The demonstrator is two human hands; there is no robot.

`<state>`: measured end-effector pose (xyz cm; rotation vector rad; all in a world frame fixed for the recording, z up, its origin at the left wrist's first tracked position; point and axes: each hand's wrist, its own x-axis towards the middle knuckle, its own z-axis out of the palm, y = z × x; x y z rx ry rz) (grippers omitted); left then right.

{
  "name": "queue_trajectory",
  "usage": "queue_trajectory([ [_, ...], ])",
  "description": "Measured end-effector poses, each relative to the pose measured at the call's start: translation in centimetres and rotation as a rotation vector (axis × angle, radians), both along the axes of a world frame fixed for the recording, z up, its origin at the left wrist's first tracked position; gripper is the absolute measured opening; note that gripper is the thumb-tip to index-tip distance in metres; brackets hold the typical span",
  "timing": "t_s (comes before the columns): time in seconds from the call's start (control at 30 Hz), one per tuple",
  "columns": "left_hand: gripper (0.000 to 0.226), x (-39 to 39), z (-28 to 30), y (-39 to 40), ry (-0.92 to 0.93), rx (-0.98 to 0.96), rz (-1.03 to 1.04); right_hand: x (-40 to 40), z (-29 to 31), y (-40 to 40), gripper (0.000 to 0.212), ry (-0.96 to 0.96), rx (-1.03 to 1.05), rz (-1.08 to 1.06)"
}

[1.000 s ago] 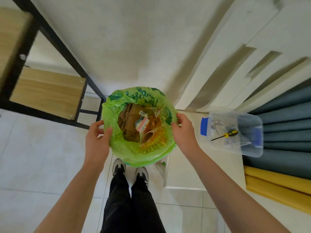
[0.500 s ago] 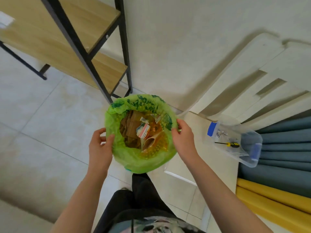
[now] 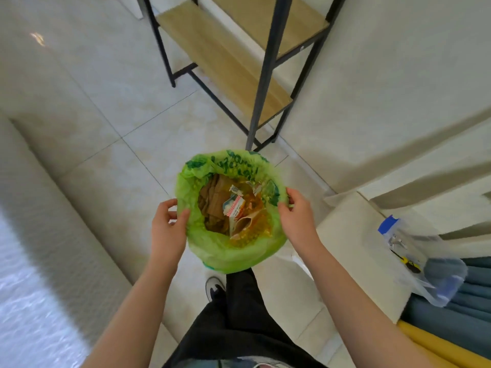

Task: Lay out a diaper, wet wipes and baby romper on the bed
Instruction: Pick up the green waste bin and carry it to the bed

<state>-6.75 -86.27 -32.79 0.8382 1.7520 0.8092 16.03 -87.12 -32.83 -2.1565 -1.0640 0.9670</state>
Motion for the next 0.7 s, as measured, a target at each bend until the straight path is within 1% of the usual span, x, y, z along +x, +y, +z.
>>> queue_trajectory([
  [0.2,0.024,-6.0,1.6,-4.1,0.040,0.027,0.202,-6.5,1.2,1.0,0.031,0.013,0.002,0.197],
  [0.33,0.026,-9.1,2.2,-5.2,0.026,0.037,0.344,-10.3,1.7,2.8,0.031,0.036,0.008,0.317],
  [0.43,0.023,-10.7,2.5,-5.0,0.026,0.046,0.441,-12.5,1.6,4.7,0.027,0.045,0.028,0.416],
  [0.53,0.025,-11.7,2.4,-4.1,0.023,0.044,0.533,-14.1,1.4,7.1,0.028,0.060,0.020,0.503],
  [0.7,0.027,-12.0,2.0,-1.3,0.047,0.049,0.640,-15.6,1.6,12.0,0.028,0.072,-0.008,0.588],
])
